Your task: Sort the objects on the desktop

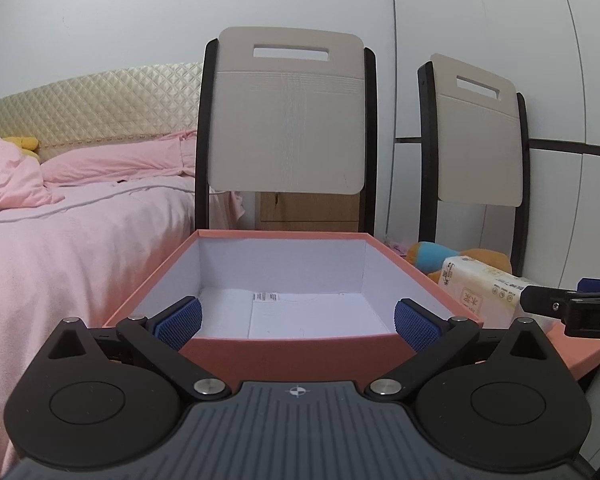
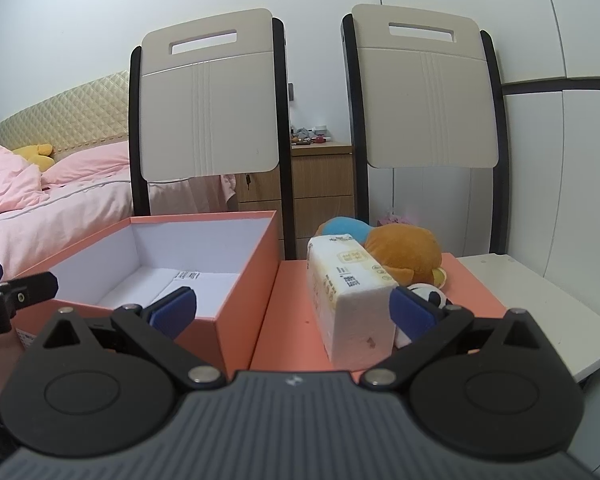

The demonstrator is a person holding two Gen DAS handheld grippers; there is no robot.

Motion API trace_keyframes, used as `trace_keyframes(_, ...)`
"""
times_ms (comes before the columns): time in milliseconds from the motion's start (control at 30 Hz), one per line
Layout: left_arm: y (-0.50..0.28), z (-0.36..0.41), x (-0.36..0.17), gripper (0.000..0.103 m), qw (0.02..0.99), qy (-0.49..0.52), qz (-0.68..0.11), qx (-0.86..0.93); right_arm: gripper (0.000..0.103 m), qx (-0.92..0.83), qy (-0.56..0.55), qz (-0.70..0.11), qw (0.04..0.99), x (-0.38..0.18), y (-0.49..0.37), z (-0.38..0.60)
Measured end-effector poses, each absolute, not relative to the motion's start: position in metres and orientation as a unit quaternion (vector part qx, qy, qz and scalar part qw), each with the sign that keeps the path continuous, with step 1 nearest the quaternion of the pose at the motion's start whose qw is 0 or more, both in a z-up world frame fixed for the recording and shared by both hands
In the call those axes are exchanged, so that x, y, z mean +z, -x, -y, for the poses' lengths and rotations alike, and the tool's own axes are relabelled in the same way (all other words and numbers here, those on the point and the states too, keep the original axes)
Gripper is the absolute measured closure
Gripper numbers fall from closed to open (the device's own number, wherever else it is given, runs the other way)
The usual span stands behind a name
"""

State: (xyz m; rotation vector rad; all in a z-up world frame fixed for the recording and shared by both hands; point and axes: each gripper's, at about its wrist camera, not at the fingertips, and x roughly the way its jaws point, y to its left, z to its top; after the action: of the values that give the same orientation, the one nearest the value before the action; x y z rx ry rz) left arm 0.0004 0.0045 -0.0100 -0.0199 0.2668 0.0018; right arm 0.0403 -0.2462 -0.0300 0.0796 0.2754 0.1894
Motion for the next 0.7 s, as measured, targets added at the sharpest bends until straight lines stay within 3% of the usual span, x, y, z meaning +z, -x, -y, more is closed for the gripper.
trace_keyframes(700, -0.001, -0.0019, -0.0099, 0.0, 0.99, 0.005, -0.143, 0.018, 0.0, 0.104, -0.046, -0.139, 0.984, -0.0279, -0.0377, 0.2479)
